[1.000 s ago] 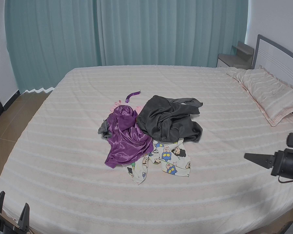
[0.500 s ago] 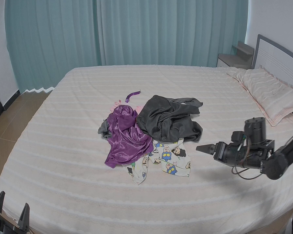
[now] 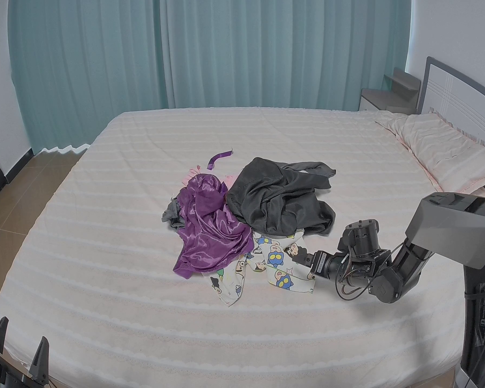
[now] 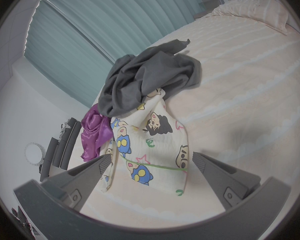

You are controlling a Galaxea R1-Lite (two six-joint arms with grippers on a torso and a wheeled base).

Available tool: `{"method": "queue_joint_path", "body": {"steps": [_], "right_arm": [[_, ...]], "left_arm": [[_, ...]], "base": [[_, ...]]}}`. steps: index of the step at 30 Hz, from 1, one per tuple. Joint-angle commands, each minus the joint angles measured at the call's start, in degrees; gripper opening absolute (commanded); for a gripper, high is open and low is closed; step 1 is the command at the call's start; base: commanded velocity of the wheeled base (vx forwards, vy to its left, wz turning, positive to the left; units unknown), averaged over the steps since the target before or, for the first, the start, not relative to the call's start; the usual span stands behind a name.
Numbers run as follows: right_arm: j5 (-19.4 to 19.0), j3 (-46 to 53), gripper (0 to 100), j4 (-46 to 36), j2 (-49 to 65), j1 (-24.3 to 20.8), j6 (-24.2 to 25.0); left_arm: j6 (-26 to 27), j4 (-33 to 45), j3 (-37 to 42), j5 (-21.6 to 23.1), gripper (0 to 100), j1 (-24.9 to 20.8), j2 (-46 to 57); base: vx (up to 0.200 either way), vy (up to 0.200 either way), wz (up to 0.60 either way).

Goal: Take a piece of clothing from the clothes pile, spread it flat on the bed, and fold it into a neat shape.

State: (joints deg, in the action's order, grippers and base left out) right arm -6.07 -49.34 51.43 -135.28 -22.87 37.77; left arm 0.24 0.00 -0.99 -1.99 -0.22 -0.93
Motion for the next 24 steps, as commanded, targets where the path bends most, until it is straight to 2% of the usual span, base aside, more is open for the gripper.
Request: {"method": "queue_joint_path", "body": {"steps": [1, 6, 10, 17, 21, 24], "right_arm": [[0.18, -1.73, 100, -0.02, -3.68, -1.04, -0.68], [2.99, -3.14, 100, 0.77, -7.54, -2.18, -4.37], [3.43, -3.75, 100, 0.69, -7.46, -2.62, -4.28], [4.75, -8.41, 100, 0.07, -9.3, -7.28, -4.37], [7.04, -11.92, 100, -1.42, -10.53, -7.8, -4.46], [7.21, -13.51, 100, -3.71, -10.88, -7.72, -4.37]], "left_arm": [[0.02, 0.0, 0.99, -0.03, 100, -0.04, 0.93], [0.02, 0.0, 0.99, -0.03, 100, -0.04, 0.93], [-0.07, 0.0, 0.99, -0.03, 100, 0.04, 0.93], [0.02, 0.0, 0.99, -0.03, 100, 0.04, 0.93], [0.02, 0.0, 0.99, -0.03, 100, 0.04, 0.93], [-0.07, 0.0, 0.99, -0.03, 100, -0.04, 0.93]], "base": [[0.0, 0.0, 0.0], [0.0, 0.0, 0.0], [0.0, 0.0, 0.0], [0.0, 0.0, 0.0], [0.0, 0.0, 0.0], [0.0, 0.0, 0.0]]}}
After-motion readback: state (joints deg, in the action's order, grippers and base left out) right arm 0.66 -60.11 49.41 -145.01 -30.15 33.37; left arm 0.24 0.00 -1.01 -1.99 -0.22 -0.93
